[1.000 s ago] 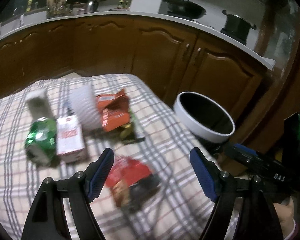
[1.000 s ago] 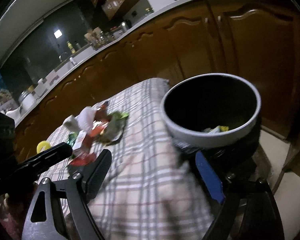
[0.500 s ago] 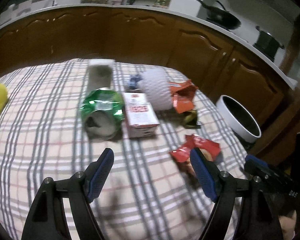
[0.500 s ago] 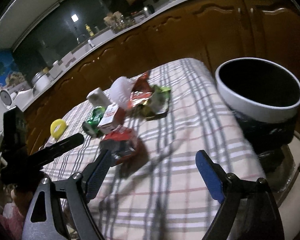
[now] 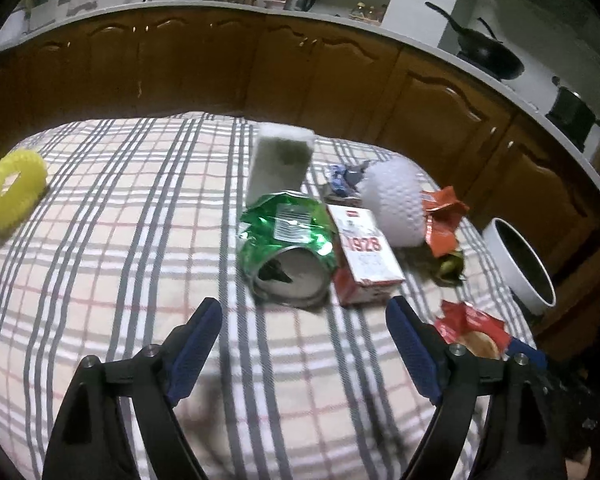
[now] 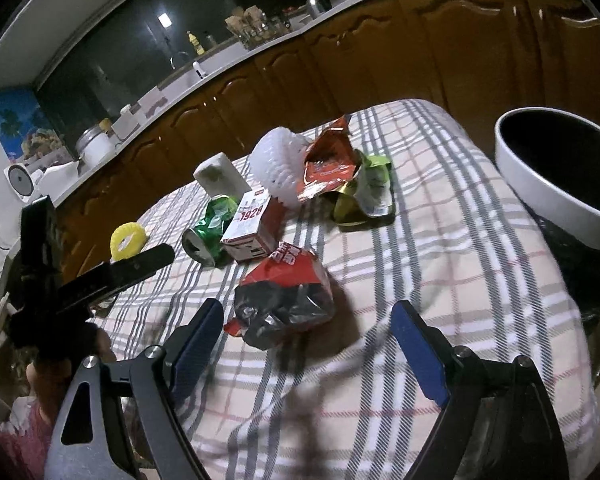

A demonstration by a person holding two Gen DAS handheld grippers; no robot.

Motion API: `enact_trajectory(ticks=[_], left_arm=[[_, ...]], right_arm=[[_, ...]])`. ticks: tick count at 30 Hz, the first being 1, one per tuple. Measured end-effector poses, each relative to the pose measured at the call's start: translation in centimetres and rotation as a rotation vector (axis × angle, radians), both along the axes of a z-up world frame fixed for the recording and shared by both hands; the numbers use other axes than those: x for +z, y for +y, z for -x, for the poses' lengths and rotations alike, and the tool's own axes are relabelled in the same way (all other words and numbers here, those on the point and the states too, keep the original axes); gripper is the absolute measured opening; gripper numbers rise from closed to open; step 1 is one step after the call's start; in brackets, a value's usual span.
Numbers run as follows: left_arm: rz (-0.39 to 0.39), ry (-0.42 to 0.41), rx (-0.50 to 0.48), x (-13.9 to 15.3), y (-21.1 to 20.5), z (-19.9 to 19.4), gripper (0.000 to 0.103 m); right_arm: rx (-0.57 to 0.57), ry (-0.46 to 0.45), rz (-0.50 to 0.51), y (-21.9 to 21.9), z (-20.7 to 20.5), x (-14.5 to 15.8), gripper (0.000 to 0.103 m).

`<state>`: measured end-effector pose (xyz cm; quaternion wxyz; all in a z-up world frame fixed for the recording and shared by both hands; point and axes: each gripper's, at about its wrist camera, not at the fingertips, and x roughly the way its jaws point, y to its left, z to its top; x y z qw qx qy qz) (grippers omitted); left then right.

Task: Collect trash
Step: 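Grasp the green crushed can with the left tool while the right tool grasps the red wrapper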

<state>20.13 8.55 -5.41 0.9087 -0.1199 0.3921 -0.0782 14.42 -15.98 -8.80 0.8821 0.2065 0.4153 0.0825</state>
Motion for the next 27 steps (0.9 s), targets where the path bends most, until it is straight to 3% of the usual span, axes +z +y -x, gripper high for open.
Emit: enact_trajectory(ticks=[10,12,14,19,21,22,27], left_arm=[[0.082,0.072,0.002,-2.4,1.6,-5.7,0.085],[0.089,0.079,0.001,-2.7,1.6,-6.7,0.085],[0.099,0.086,-0.005,-3.1,1.5,-7.4,0.085],[0.110,0.089,-0.029,-3.9,1.0,-8.6,0.083],[0.111,0.083,-0.039,-4.0,0.9,-8.6,0.075],[0.106,0.086,-0.044,-4.2,0.8,-8.6,0.064],[0.092,0.072,-0.054,-4.0,0.7,-8.1,0.062]], right_arm=[[0.025,0.033,-0.020,0.8,-1.8,-1.4,0.087],[0.029,0.037,-0.021,0.9,-2.0,-1.6,0.082],[0.041,0.049,-0.020,1.1,-2.3,-1.8,0.061],[0.060,0.066,-0.002,1.5,-2.7,-2.1,0.026],[0.064,0.066,0.003,1.6,-2.6,-2.1,0.022],[0.066,0.066,0.005,1.6,-2.6,-2.1,0.021],[0.067,0.063,0.006,1.6,-2.4,-2.0,0.019]])
